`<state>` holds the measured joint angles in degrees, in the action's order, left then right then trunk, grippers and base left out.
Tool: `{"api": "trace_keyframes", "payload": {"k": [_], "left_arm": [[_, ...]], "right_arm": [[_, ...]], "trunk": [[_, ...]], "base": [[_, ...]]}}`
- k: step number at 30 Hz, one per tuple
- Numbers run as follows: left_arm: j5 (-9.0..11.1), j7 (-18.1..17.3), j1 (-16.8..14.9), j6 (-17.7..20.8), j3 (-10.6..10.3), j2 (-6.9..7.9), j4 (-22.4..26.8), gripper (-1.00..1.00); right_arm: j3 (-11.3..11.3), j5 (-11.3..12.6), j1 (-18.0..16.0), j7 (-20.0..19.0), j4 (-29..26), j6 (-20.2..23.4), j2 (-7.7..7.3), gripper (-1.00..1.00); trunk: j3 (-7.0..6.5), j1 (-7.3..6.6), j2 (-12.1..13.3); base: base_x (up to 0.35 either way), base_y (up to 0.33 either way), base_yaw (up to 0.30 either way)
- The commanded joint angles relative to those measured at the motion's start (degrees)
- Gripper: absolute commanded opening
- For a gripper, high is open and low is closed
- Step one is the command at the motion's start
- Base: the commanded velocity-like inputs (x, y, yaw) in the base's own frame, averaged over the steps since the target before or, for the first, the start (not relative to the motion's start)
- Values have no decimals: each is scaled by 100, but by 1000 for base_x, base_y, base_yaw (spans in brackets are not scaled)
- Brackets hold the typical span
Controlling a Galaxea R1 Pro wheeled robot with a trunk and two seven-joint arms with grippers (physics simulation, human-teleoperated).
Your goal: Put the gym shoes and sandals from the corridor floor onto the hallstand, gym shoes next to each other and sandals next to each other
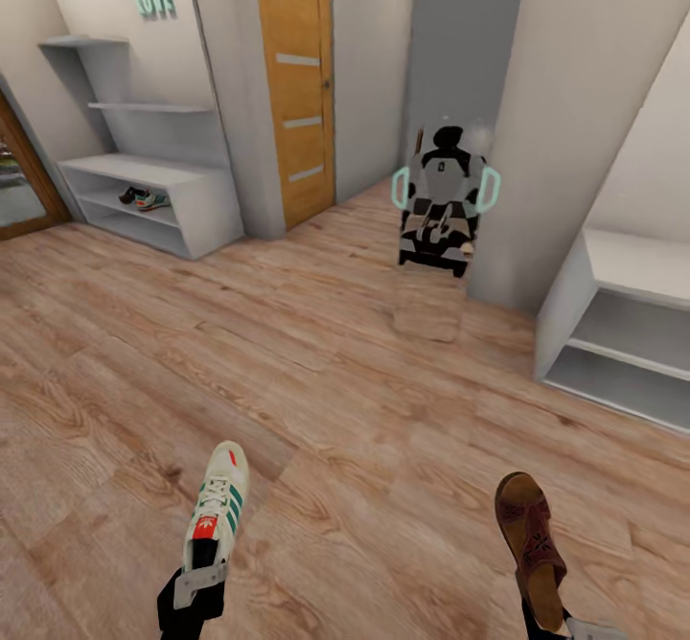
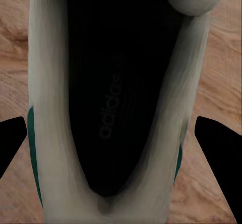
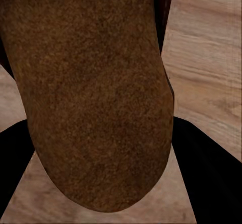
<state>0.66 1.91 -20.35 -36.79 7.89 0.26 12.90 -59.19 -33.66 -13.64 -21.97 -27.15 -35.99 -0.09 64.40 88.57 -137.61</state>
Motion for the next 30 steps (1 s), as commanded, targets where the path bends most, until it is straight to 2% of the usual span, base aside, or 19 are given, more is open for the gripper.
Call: {"api": "trace_keyframes", "payload": {"k": [1, 19, 30], "left_arm": [[5, 16, -4, -17, -7, 0, -7, -100], [5, 20, -4, -21, -7, 0, -7, -100], [5, 20, -4, -21, -7, 1, -7, -100]], "right_arm": [[-49, -18, -7, -46, 0, -23, 2, -100], [-49, -18, -7, -53, 0, -23, 8, -100], [-49, -18, -7, -53, 0, -23, 9, -100]], "trunk": [[-2, 2, -2], [-103, 2, -2], [-112, 2, -2]], "base": [[339, 0, 226], [339, 0, 227], [339, 0, 272]]}}
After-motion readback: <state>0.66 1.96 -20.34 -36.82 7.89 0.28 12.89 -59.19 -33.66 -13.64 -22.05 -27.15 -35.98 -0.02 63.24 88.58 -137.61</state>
